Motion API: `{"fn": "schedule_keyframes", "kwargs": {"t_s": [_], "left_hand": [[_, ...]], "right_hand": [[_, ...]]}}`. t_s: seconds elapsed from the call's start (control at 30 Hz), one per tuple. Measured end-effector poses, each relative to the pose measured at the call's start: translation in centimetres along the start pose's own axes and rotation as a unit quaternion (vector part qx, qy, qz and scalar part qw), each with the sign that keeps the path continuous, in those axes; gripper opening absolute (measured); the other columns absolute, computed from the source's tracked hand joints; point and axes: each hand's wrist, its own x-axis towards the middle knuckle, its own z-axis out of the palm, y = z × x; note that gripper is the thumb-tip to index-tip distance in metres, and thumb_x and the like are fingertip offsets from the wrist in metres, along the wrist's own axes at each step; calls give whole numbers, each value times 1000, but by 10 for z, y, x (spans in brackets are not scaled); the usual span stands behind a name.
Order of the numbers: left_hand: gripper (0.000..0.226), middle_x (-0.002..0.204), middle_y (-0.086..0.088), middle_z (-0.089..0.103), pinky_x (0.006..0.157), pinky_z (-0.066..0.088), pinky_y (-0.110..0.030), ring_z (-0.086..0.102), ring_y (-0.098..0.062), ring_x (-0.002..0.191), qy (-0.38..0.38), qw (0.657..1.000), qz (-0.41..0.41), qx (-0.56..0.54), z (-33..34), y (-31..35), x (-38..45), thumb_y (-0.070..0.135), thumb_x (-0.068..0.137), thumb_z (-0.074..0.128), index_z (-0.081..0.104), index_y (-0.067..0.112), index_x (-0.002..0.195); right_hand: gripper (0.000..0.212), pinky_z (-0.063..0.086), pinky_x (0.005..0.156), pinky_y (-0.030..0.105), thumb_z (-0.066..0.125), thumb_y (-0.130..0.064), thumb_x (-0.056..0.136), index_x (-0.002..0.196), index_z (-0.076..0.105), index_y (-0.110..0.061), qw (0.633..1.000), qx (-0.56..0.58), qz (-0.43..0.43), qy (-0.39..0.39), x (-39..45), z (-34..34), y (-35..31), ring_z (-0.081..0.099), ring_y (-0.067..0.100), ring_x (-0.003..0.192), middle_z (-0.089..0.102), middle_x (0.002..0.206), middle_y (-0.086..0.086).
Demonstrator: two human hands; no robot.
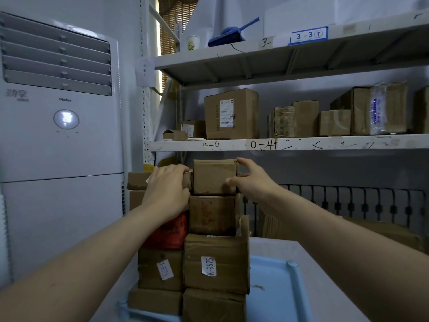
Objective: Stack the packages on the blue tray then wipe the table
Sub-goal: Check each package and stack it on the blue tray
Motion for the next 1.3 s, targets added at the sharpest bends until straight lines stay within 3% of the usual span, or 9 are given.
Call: {"fn": "schedule_keyframes", "kwargs": {"t_s": [0.23, 0.37, 0.47, 0.57, 0.7, 0.77, 0.97, 1.17, 1.3], "left_hand": [[49, 134, 0, 55, 114, 27, -40, 41, -24, 129, 6, 1000, -4, 9, -2, 7, -1, 25, 90, 63, 49, 22, 137], [59, 141, -4, 49, 116, 24, -42, 35, -26, 135, 21, 1000, -17, 3, 1, 14, -3, 28, 89, 63, 41, 20, 143], [59, 143, -3, 44, 114, 25, -40, 32, -23, 135, 87, 996, -1, -37, 2, 27, -7, 25, 88, 62, 41, 20, 143], [51, 134, -1, 47, 106, 29, -36, 35, -20, 128, 161, 983, 49, -78, 4, 51, -13, 21, 86, 63, 48, 20, 134], [42, 124, -1, 50, 97, 33, -32, 41, -20, 117, 173, 969, 135, -111, 19, 99, -26, 22, 82, 60, 53, 19, 124], [41, 120, -1, 52, 94, 32, -30, 41, -19, 114, 150, 966, 163, -134, 33, 127, -36, 25, 81, 58, 55, 19, 121], [32, 112, 2, 50, 85, 27, -27, 35, -12, 102, 33, 960, 186, -208, 107, 205, -69, 18, 82, 67, 61, 17, 114], [27, 111, 10, 45, 94, 35, -31, 42, -19, 114, -159, 938, 117, -286, 191, 275, -103, 19, 86, 69, 58, 26, 109], [21, 109, 8, 50, 90, 36, -26, 46, -17, 114, -273, 898, 38, -344, 238, 317, -120, 18, 88, 68, 57, 26, 104]], "right_hand": [[72, 47, 95, 37, 67, -23, 93, 153, 28, -21, 1000, 10, 26, 12, 1, -4, 6, 54, 26, 121, 51, 139, 8], [71, 48, 97, 36, 68, -23, 92, 152, 29, -18, 999, 22, 37, 6, 1, -4, 9, 54, 24, 117, 50, 121, 2], [75, 49, 101, 41, 69, -24, 91, 153, 26, -18, 998, 32, 48, -1, -2, -8, 14, 54, 26, 120, 52, 131, 7], [79, 52, 88, 35, 69, -26, 91, 155, 23, -18, 998, 35, 56, 3, -9, -14, 22, 55, 28, 119, 47, 143, 13], [78, 53, 92, 38, 69, -26, 91, 154, 24, -18, 996, 52, 69, 17, -28, -32, 44, 55, 27, 121, 45, 147, 13], [76, 51, 98, 41, 68, -28, 92, 154, 25, -18, 994, 58, 85, 25, -43, -47, 64, 53, 27, 124, 44, 148, 11], [64, 56, 89, 40, 65, -28, 92, 147, 33, -16, 980, 46, 177, 83, -98, -120, 149, 60, 26, 108, 58, 126, 9], [70, 54, 82, 36, 70, -30, 89, 148, 33, -17, 946, 17, 262, 188, -145, -217, 239, 59, 24, 106, 52, 131, 8], [79, 47, 97, 41, 79, -31, 78, 143, 38, -12, 913, -26, 284, 292, -166, -273, 295, 51, 27, 119, 49, 135, 7]]}}
